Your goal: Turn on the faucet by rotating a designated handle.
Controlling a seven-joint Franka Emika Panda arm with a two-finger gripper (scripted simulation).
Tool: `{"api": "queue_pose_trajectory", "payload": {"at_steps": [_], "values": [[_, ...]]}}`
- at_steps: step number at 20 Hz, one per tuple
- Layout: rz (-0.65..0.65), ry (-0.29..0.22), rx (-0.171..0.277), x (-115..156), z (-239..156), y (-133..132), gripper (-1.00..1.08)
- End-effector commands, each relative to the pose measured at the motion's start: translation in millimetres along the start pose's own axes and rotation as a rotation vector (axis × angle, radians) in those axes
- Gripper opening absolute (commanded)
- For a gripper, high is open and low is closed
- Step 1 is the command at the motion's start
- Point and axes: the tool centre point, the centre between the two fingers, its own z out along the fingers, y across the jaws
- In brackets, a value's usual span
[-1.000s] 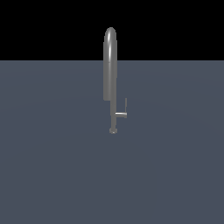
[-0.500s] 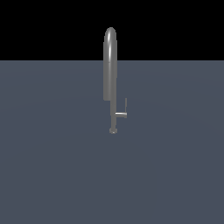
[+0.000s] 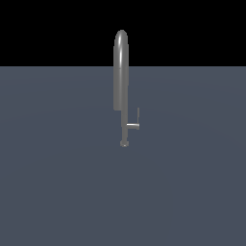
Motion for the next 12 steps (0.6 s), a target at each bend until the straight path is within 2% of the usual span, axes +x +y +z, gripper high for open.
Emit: {"api": "queue_pose_trajectory", "payload": {"at_steps": [1, 12], "values": [[0.043, -0.039, 0.042, 16, 4, 0, -1.00], [0.240, -0.219, 0.235, 88, 28, 7, -1.00]]}}
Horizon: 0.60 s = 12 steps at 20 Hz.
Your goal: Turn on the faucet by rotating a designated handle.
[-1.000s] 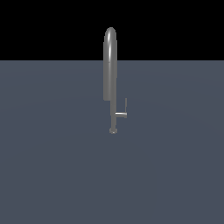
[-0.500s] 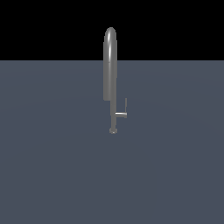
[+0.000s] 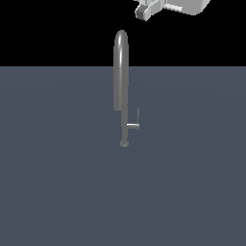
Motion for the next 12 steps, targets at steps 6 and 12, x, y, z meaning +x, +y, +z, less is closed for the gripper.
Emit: {"api": "queue_pose_trajectory", "payload": {"at_steps": [6, 12], "values": [[0.145, -0.135, 0.145, 54, 14, 3, -1.00], [0.275, -0.255, 0.273, 99, 34, 9, -1.00]]}}
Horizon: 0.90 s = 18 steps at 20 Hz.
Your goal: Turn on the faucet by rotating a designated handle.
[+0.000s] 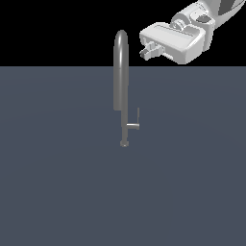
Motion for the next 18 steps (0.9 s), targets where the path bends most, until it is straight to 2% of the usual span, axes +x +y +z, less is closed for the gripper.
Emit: {"api": "queue_pose_trajectory", "payload": {"at_steps": [1, 11, 18], "values": [[0.056, -0.053, 0.056, 21, 4, 0, -1.00], [0.284, -0.263, 0.280, 100, 37, 10, -1.00], [0.400, -0.368, 0.392, 135, 61, 17, -1.00]]}}
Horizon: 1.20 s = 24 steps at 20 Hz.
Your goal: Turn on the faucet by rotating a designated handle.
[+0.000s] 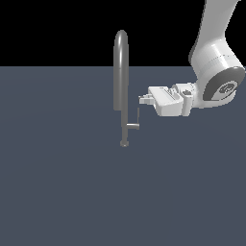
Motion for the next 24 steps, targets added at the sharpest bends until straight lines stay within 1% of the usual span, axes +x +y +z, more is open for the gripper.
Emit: {"api": "queue_pose_trajectory", "payload": {"at_steps": [1, 4, 8, 14, 24], "values": [[0.033, -0.031, 0.033, 12, 3, 0, -1.00], [0.060, -0.056, 0.059, 22, 7, 0, -1.00], [0.079, -0.074, 0.078, 29, 10, 1, -1.00], [0.081, -0.076, 0.080, 29, 10, 1, -1.00], [0.083, -0.079, 0.082, 18, 12, 28, -1.00]]}}
